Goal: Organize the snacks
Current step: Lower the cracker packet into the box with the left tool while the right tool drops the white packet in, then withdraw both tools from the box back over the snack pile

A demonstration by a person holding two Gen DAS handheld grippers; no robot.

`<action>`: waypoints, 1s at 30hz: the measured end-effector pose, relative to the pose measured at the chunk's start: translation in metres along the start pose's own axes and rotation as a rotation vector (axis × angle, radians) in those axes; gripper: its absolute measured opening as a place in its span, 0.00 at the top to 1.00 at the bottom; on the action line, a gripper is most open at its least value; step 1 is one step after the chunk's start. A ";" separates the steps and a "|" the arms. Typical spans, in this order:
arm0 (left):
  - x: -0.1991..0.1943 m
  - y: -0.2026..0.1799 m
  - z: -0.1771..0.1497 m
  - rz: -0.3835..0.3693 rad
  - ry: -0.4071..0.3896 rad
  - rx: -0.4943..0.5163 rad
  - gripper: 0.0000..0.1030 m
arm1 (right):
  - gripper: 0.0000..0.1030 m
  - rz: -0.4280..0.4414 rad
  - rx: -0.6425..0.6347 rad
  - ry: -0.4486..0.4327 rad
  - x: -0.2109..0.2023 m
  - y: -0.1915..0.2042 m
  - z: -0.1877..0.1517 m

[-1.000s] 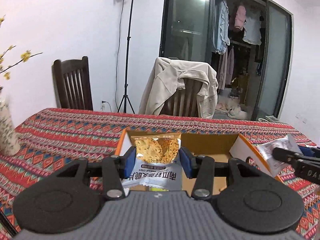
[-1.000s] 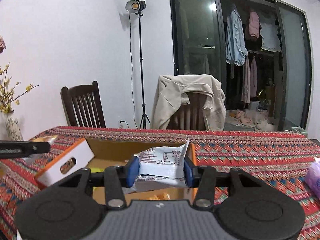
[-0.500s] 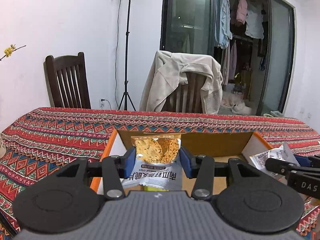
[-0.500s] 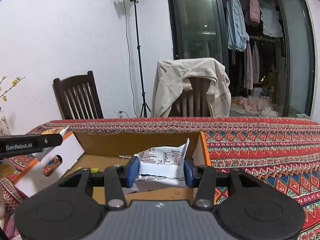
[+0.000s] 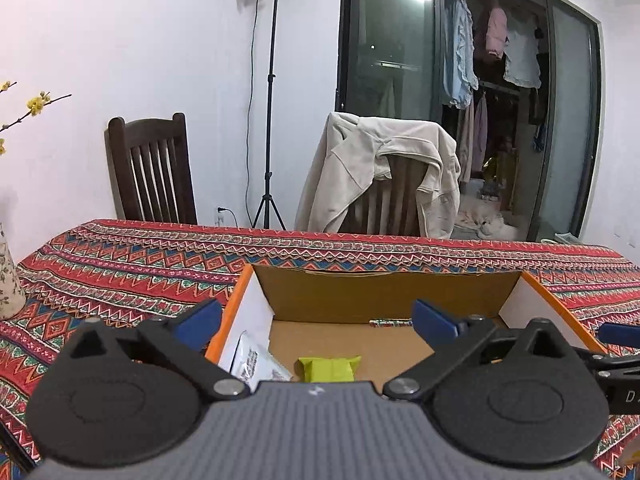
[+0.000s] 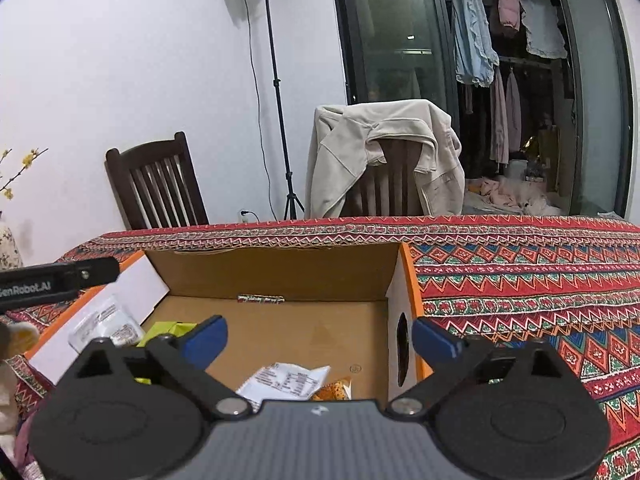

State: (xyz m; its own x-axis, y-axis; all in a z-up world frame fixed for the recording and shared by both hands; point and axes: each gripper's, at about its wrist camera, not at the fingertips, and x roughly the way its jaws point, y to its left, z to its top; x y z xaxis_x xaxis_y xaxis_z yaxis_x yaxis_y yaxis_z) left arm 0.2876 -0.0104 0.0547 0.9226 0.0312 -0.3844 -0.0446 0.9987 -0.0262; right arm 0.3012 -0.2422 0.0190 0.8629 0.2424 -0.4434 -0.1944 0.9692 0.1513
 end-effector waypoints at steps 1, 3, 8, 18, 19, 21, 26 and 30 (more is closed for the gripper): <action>-0.001 0.000 0.000 0.001 0.002 -0.002 0.00 | 0.00 -0.003 0.001 0.000 0.000 0.000 0.000; -0.002 0.000 0.002 0.003 0.004 -0.006 0.00 | 0.00 -0.004 0.001 -0.004 -0.002 0.001 0.002; -0.015 0.002 0.010 0.004 0.002 -0.031 0.00 | 0.00 -0.014 -0.014 -0.029 -0.015 0.005 0.007; -0.063 0.013 0.007 0.004 0.010 -0.025 0.00 | 0.00 -0.017 -0.047 -0.062 -0.065 0.021 0.006; -0.068 0.015 0.006 0.003 0.012 -0.026 0.00 | 0.00 -0.015 -0.049 -0.063 -0.071 0.023 0.004; -0.080 0.018 0.002 0.001 0.013 -0.029 0.00 | 0.00 -0.012 -0.054 -0.063 -0.083 0.026 -0.002; -0.109 0.025 -0.015 -0.004 0.016 -0.028 0.00 | 0.00 -0.004 -0.066 -0.057 -0.111 0.033 -0.020; -0.127 0.031 -0.029 -0.012 0.027 -0.032 0.00 | 0.00 0.003 -0.068 -0.049 -0.130 0.036 -0.036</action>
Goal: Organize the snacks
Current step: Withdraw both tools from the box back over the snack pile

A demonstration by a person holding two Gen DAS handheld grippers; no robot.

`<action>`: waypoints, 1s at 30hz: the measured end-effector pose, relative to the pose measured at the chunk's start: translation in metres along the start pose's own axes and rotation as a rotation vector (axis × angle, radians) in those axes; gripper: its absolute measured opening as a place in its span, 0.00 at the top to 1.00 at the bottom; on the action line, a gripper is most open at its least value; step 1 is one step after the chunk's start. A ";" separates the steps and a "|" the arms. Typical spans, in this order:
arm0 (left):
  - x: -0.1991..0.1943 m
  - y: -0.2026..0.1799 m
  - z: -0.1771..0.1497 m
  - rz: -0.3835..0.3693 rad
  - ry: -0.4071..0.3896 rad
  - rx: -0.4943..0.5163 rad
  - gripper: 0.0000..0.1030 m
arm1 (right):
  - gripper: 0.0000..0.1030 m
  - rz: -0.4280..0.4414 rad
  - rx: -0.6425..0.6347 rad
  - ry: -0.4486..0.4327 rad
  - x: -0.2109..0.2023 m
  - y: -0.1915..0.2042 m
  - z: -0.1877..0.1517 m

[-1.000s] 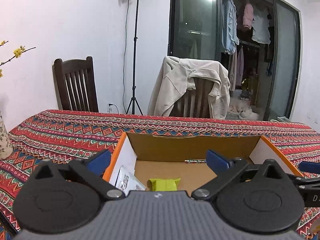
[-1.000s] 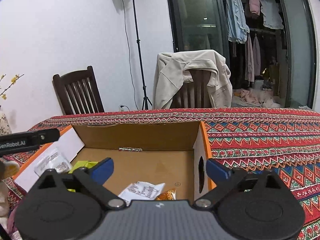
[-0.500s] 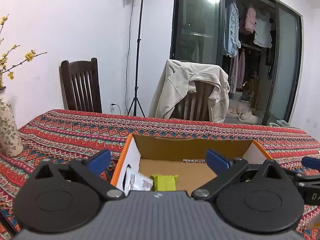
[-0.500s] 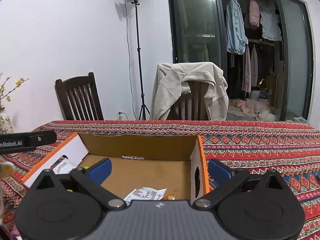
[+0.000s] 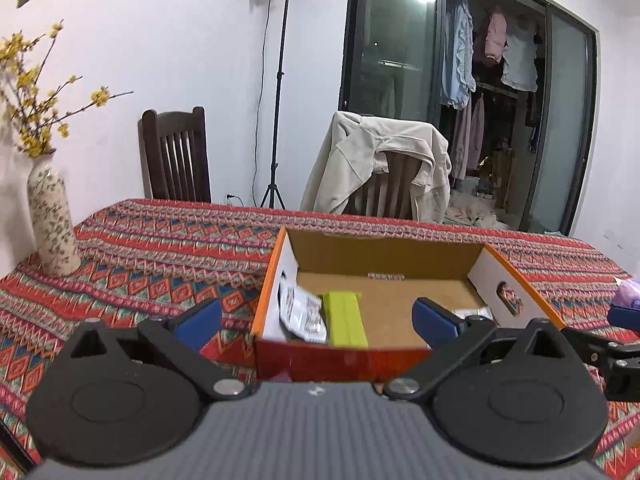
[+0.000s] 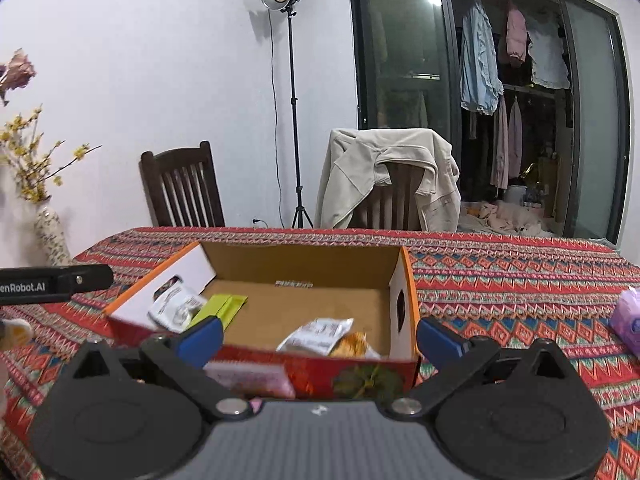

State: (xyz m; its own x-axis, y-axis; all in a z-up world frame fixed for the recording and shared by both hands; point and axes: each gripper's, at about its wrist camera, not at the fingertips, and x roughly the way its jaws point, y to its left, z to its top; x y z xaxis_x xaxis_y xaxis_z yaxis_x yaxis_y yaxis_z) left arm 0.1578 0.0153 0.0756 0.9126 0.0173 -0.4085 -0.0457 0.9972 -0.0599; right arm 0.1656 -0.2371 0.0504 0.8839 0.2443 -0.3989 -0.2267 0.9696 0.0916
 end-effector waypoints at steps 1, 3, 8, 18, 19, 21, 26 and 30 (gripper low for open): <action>-0.004 0.001 -0.004 -0.003 0.004 -0.002 0.00 | 0.00 0.002 0.000 0.002 -0.005 0.001 -0.004; -0.013 0.003 -0.012 -0.009 0.008 -0.003 0.00 | 0.00 0.008 0.000 0.006 -0.016 0.003 -0.012; -0.032 0.007 -0.033 -0.017 0.017 -0.002 0.00 | 0.00 0.018 -0.006 0.024 -0.034 0.009 -0.030; -0.058 0.018 -0.072 -0.016 0.051 -0.008 0.00 | 0.00 0.038 -0.001 0.067 -0.061 0.015 -0.066; -0.062 0.019 -0.074 -0.016 0.051 -0.010 0.00 | 0.00 0.040 0.000 0.070 -0.063 0.015 -0.069; -0.066 0.022 -0.078 -0.018 0.053 -0.019 0.00 | 0.00 0.044 0.002 0.078 -0.067 0.015 -0.075; -0.070 0.025 -0.083 -0.015 0.057 -0.027 0.00 | 0.00 0.033 0.012 0.109 -0.067 0.013 -0.085; -0.066 0.027 -0.087 -0.010 0.072 -0.031 0.00 | 0.00 0.012 0.035 0.144 -0.056 0.011 -0.089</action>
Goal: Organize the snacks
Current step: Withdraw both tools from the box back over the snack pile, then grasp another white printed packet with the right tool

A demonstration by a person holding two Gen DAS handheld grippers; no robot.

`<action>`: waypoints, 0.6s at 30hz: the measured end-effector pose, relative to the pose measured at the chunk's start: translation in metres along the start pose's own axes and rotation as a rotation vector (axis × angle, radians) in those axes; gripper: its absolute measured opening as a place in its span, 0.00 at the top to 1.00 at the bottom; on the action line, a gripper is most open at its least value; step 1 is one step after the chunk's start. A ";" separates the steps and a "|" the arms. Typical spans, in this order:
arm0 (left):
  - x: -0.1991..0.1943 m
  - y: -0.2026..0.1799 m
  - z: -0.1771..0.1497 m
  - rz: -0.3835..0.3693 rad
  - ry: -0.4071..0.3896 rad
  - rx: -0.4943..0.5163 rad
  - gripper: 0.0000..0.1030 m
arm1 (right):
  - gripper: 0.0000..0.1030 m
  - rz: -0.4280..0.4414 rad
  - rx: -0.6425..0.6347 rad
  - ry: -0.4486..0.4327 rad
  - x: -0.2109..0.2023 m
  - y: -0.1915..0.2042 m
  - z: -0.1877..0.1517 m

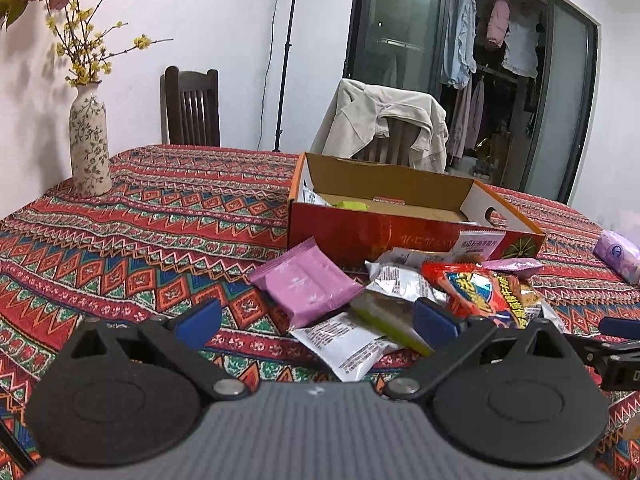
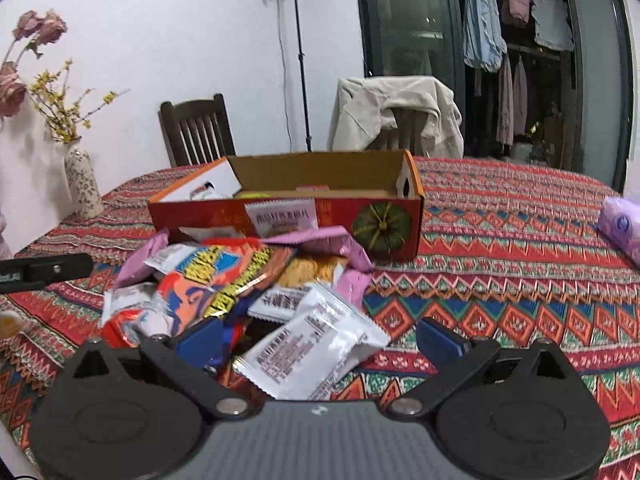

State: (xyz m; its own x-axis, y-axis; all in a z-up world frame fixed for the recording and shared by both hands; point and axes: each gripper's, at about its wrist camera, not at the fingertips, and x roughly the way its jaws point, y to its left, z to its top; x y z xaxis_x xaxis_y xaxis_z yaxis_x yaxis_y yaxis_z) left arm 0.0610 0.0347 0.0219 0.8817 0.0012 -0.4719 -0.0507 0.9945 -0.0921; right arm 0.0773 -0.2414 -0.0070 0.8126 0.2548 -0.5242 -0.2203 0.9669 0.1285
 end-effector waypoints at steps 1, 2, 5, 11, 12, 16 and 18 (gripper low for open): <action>0.001 0.001 0.000 0.000 0.001 -0.002 0.00 | 0.00 -0.006 0.008 0.006 0.003 -0.001 0.001; 0.001 0.001 -0.001 0.002 0.002 -0.003 0.00 | 0.00 -0.011 0.016 0.012 0.006 -0.002 0.001; 0.004 0.002 -0.002 0.010 0.008 -0.006 0.00 | 0.00 -0.020 0.035 0.024 0.013 -0.004 0.002; 0.009 0.004 -0.003 0.019 0.023 -0.016 0.00 | 0.00 -0.058 0.095 0.056 0.032 -0.007 0.003; 0.009 0.004 -0.003 0.019 0.024 -0.017 0.00 | 0.00 -0.065 0.096 0.063 0.035 -0.007 0.001; 0.010 0.005 -0.004 0.023 0.028 -0.020 0.00 | 0.06 -0.058 0.100 0.096 0.042 -0.008 -0.007; 0.011 0.005 -0.004 0.023 0.031 -0.023 0.00 | 0.10 -0.059 0.087 0.092 0.040 -0.007 -0.009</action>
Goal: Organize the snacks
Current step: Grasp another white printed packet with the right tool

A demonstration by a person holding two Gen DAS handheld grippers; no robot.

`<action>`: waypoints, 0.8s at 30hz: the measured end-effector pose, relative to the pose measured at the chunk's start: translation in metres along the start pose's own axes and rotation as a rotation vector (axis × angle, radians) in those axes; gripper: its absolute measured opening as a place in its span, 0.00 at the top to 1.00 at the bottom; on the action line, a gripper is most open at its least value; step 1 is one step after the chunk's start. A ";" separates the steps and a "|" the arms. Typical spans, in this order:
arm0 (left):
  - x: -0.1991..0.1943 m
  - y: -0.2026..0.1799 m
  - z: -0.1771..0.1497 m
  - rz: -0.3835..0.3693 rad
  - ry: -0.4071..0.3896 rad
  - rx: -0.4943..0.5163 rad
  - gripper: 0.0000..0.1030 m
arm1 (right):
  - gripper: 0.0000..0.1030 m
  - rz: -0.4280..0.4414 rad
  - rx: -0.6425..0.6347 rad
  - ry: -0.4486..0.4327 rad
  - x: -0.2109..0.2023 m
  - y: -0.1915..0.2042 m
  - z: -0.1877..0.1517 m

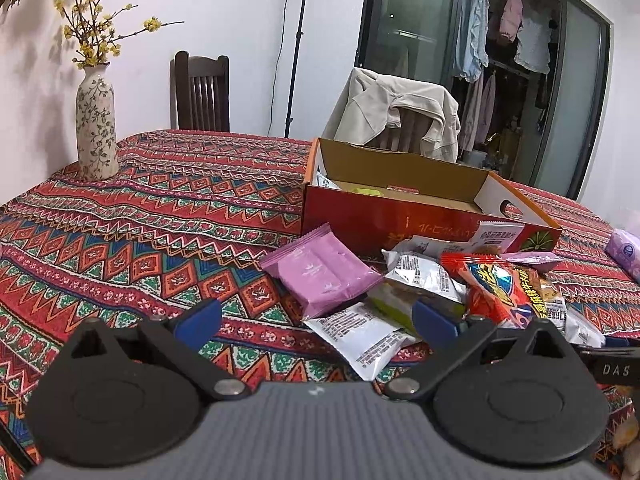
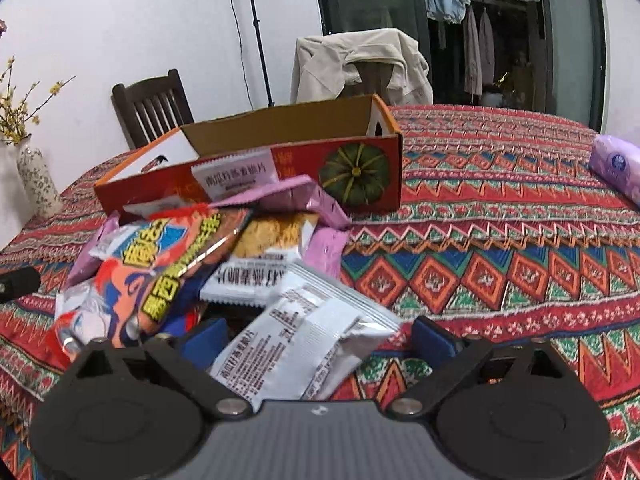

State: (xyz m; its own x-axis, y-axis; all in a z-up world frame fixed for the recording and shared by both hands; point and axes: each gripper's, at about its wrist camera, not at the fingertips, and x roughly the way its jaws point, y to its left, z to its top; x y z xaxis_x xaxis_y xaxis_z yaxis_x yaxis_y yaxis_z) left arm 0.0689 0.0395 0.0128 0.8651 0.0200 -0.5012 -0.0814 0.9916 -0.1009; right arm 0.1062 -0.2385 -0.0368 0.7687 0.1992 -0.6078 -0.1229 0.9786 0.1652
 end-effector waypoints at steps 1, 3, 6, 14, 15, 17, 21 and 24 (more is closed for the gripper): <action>0.000 0.000 0.000 0.000 0.001 0.000 0.00 | 0.14 -0.002 -0.003 -0.002 -0.001 0.000 -0.001; 0.001 -0.002 -0.001 -0.003 0.004 0.001 0.00 | 0.20 -0.006 -0.008 -0.006 -0.003 -0.002 -0.002; 0.000 -0.003 -0.002 -0.005 0.008 0.002 0.00 | 0.30 -0.017 -0.022 -0.012 -0.006 -0.004 -0.005; -0.001 -0.005 0.000 0.001 0.005 0.008 0.00 | 0.50 -0.014 -0.018 -0.055 -0.017 -0.008 -0.005; -0.001 -0.004 0.001 0.001 0.007 0.006 0.00 | 0.50 -0.011 -0.020 -0.062 -0.019 -0.009 -0.005; 0.000 -0.004 0.003 0.006 0.019 -0.002 0.00 | 0.51 -0.005 -0.018 -0.072 -0.024 -0.010 -0.004; 0.003 -0.005 0.006 0.016 0.023 -0.005 0.00 | 0.51 -0.002 -0.020 -0.117 -0.035 -0.013 -0.002; 0.005 -0.009 0.008 0.024 0.037 -0.005 0.00 | 0.51 0.003 -0.022 -0.142 -0.039 -0.016 0.002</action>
State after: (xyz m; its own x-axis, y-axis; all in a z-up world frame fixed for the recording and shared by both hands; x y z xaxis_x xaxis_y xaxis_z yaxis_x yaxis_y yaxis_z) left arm 0.0782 0.0317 0.0180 0.8442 0.0386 -0.5346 -0.1041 0.9902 -0.0929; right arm 0.0797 -0.2619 -0.0140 0.8491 0.1940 -0.4914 -0.1375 0.9792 0.1490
